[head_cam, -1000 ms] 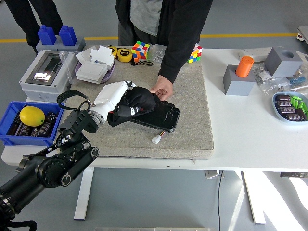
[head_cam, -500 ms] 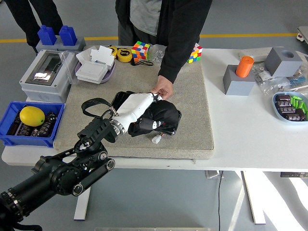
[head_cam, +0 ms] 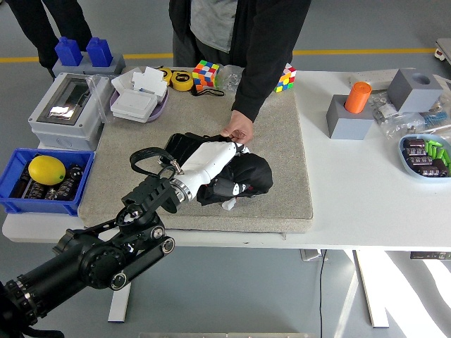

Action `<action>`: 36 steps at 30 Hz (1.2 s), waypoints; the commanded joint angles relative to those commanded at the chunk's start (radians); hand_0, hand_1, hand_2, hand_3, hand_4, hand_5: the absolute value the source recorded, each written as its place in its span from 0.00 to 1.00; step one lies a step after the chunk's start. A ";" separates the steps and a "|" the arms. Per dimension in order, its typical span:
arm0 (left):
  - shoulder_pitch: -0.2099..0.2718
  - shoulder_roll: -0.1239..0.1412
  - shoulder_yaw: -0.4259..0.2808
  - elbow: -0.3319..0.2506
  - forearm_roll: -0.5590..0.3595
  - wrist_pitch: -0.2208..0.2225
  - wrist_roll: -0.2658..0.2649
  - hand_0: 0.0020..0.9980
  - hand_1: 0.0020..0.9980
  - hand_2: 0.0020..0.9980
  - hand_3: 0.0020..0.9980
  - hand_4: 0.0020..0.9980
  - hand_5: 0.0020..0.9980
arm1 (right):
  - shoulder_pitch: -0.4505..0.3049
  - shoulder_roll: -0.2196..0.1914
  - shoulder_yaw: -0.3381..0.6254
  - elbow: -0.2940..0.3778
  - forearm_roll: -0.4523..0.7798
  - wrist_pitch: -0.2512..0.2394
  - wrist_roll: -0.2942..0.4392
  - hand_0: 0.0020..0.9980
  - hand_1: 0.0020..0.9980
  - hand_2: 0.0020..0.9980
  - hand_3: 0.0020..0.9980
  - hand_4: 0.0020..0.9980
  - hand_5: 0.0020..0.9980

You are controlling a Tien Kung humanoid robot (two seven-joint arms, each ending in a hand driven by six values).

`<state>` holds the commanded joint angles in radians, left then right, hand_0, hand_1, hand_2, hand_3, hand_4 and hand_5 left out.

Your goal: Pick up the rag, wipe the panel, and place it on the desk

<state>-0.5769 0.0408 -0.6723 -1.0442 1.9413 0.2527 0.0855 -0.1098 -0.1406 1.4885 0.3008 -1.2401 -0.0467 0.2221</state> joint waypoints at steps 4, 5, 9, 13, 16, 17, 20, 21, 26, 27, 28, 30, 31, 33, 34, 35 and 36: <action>0.002 0.009 -0.048 0.015 0.012 0.002 -0.004 0.24 0.35 0.44 0.56 0.72 0.00 | 0.000 0.001 0.004 -0.001 -0.001 0.000 0.000 0.59 0.60 0.52 0.52 0.87 0.34; 0.002 0.011 -0.061 0.021 0.014 0.003 -0.007 0.24 0.35 0.44 0.56 0.72 0.00 | 0.000 0.001 0.004 -0.001 -0.001 0.000 0.000 0.59 0.60 0.52 0.52 0.87 0.34; 0.001 0.020 -0.111 0.053 0.026 0.002 -0.011 0.24 0.35 0.44 0.56 0.72 0.00 | -0.001 0.002 0.006 0.000 -0.002 0.000 0.000 0.59 0.60 0.52 0.52 0.87 0.34; 0.009 0.034 -0.168 0.076 0.036 0.002 -0.014 0.24 0.35 0.43 0.56 0.72 0.00 | -0.001 0.002 0.006 0.000 -0.002 0.000 0.000 0.59 0.60 0.52 0.52 0.87 0.34; 0.016 0.042 -0.211 0.089 0.043 0.003 -0.017 0.24 0.35 0.43 0.56 0.72 0.00 | -0.001 0.003 0.006 0.000 -0.002 0.000 0.000 0.59 0.60 0.52 0.52 0.87 0.34; 0.020 0.046 -0.233 0.098 0.047 0.003 -0.018 0.24 0.35 0.43 0.56 0.72 0.00 | -0.002 0.003 0.006 0.000 -0.002 0.000 0.000 0.59 0.60 0.52 0.52 0.87 0.34; 0.024 0.053 -0.273 0.116 0.053 0.002 -0.019 0.24 0.35 0.43 0.56 0.72 0.00 | -0.002 0.003 0.005 0.000 -0.003 0.000 0.000 0.59 0.60 0.52 0.52 0.87 0.34; 0.025 0.057 -0.288 0.123 0.055 0.002 -0.019 0.24 0.35 0.43 0.56 0.72 0.00 | -0.002 0.003 0.006 0.000 -0.002 0.000 0.000 0.59 0.60 0.52 0.52 0.87 0.34; 0.029 0.068 -0.329 0.148 0.055 0.001 -0.023 0.24 0.35 0.43 0.56 0.72 0.00 | -0.001 0.004 0.008 0.000 -0.002 0.000 0.000 0.59 0.60 0.52 0.52 0.87 0.34; 0.030 0.069 -0.336 0.153 0.054 0.002 -0.025 0.24 0.35 0.43 0.56 0.72 0.00 | -0.001 0.004 0.007 0.000 -0.002 0.000 0.000 0.59 0.60 0.52 0.52 0.87 0.34; 0.032 0.071 -0.346 0.159 0.055 0.003 -0.027 0.24 0.35 0.43 0.56 0.72 0.00 | 0.000 0.004 0.007 0.000 -0.001 0.000 0.000 0.59 0.60 0.52 0.52 0.87 0.34; 0.034 0.072 -0.361 0.168 0.058 0.006 -0.031 0.24 0.35 0.43 0.56 0.72 0.00 | 0.000 0.004 0.006 0.001 -0.001 0.000 0.000 0.59 0.60 0.52 0.52 0.87 0.34; 0.036 0.073 -0.366 0.170 0.059 0.006 -0.032 0.24 0.35 0.43 0.56 0.72 0.00 | 0.000 0.004 0.005 0.001 0.000 0.000 0.000 0.59 0.60 0.52 0.52 0.87 0.34; 0.040 0.074 -0.386 0.172 0.065 0.011 -0.037 0.24 0.35 0.43 0.56 0.72 0.00 | 0.000 0.004 0.005 0.001 0.000 0.000 0.000 0.59 0.60 0.52 0.52 0.87 0.34; 0.042 0.075 -0.391 0.171 0.066 0.012 -0.038 0.24 0.35 0.43 0.56 0.72 0.00 | -0.001 0.004 0.004 0.001 0.000 0.000 0.000 0.59 0.60 0.52 0.52 0.87 0.34; 0.043 0.076 -0.395 0.170 0.066 0.013 -0.039 0.24 0.35 0.43 0.56 0.72 0.00 | -0.001 0.003 0.004 0.001 0.000 0.000 0.000 0.59 0.60 0.52 0.52 0.87 0.34; 0.044 0.077 -0.400 0.169 0.068 0.016 -0.041 0.24 0.35 0.43 0.56 0.72 0.00 | -0.002 0.003 0.003 0.001 0.000 0.000 0.000 0.59 0.60 0.52 0.52 0.87 0.34</action>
<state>-0.5330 0.1176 -1.0721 -0.8755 2.0089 0.2684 0.0440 -0.1120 -0.1377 1.4915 0.3014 -1.2398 -0.0466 0.2224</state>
